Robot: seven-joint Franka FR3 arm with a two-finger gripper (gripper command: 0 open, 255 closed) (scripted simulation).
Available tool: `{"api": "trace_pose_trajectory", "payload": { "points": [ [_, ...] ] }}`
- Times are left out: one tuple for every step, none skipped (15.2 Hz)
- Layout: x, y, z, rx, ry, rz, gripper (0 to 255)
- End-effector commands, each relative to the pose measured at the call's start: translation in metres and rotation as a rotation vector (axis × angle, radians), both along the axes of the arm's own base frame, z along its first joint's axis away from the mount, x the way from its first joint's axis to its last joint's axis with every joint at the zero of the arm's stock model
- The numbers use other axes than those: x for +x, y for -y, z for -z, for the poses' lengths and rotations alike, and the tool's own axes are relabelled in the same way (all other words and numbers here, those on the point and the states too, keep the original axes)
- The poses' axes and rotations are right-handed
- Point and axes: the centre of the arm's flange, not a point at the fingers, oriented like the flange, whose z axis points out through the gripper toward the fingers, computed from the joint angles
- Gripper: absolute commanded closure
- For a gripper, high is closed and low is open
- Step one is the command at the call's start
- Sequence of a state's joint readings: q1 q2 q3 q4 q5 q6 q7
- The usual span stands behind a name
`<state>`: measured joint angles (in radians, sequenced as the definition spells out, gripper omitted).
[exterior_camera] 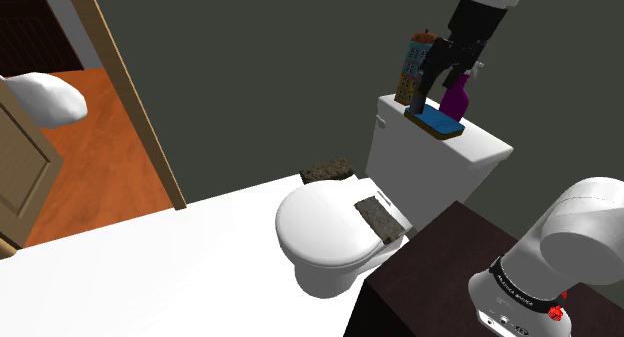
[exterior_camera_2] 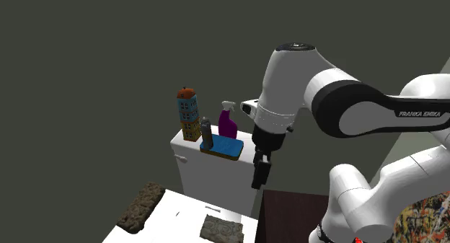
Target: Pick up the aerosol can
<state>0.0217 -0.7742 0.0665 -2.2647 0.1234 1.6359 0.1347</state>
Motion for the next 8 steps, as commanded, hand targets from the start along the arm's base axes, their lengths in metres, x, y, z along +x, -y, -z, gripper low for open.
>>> {"api": "trace_pose_trajectory", "payload": {
  "points": [
    [0.000,0.000,0.000,0.000,0.000,0.000,0],
    [0.011,0.007,0.002,-0.002,-0.003,0.022,0],
    [0.021,0.015,0.003,-0.003,-0.007,0.045,0],
    [0.031,0.022,0.005,-0.005,-0.010,0.067,0],
    [0.041,0.030,0.007,-0.006,-0.014,0.090,0],
    [0.051,0.039,0.009,-0.008,-0.017,0.112,0],
    [0.061,0.047,0.011,-0.009,-0.021,0.135,0],
    [0.071,0.056,0.013,-0.011,-0.024,0.157,0]
  ]
}}
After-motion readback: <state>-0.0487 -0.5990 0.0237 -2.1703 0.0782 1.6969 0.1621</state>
